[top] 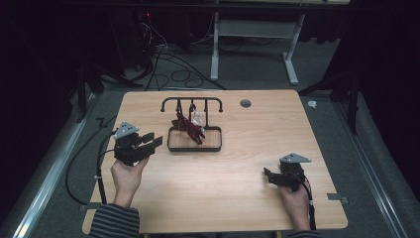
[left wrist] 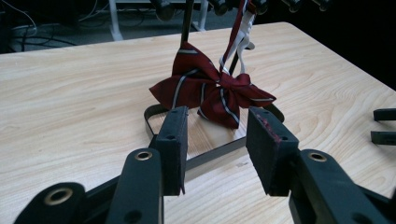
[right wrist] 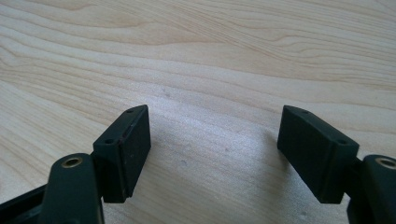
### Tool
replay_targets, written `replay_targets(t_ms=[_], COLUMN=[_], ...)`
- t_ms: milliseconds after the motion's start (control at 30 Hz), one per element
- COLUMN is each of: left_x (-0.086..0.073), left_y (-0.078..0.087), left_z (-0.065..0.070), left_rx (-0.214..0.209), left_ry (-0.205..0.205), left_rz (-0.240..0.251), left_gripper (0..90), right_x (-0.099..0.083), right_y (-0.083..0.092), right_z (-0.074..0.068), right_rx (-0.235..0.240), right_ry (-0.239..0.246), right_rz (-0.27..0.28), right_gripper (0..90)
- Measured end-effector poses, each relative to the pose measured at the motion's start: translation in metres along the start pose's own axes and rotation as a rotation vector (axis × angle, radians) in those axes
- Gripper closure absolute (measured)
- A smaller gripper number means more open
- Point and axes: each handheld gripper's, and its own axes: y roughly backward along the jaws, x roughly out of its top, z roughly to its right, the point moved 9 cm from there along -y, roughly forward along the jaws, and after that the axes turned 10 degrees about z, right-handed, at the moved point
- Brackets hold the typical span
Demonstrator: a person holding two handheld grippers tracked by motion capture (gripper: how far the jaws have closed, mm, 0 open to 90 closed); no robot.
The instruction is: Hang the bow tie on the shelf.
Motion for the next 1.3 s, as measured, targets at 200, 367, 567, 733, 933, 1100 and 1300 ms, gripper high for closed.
replay_targets(t_ms=[200, 367, 567, 733, 933, 1100, 1300], left_x=[-0.005, -0.012, -0.018, -0.024, -0.030, -0.036, -0.041], left_y=[0.001, 0.002, 0.003, 0.003, 0.003, 0.003, 0.001], left_z=[0.001, 0.000, -0.001, -0.002, -0.002, -0.004, -0.005], left_rx=[-0.002, 0.000, 0.003, 0.007, 0.008, 0.009, 0.015], left_ry=[0.006, 0.017, 0.025, 0.034, 0.042, 0.056, 0.056], left_rz=[0.000, -0.009, -0.013, -0.022, -0.027, -0.039, -0.050], left_gripper=[58.7, 58.4, 58.2, 57.8, 57.4, 57.2, 57.0], right_x=[0.000, 0.000, 0.000, 0.000, 0.000, 0.000, 0.000], right_y=[0.000, 0.000, 0.000, 0.000, 0.000, 0.000, 0.000], right_z=[0.000, 0.000, 0.000, 0.000, 0.000, 0.000, 0.000], right_rx=[0.000, 0.000, 0.000, 0.000, 0.000, -0.001, -0.001], right_ry=[-0.001, 0.000, 0.000, -0.001, 0.000, 0.000, 0.000], right_rz=[0.000, 0.000, 0.000, 0.000, 0.000, 0.000, 0.000], right_gripper=[26.9, 26.9, 26.8, 26.9, 26.9, 26.9, 26.9])
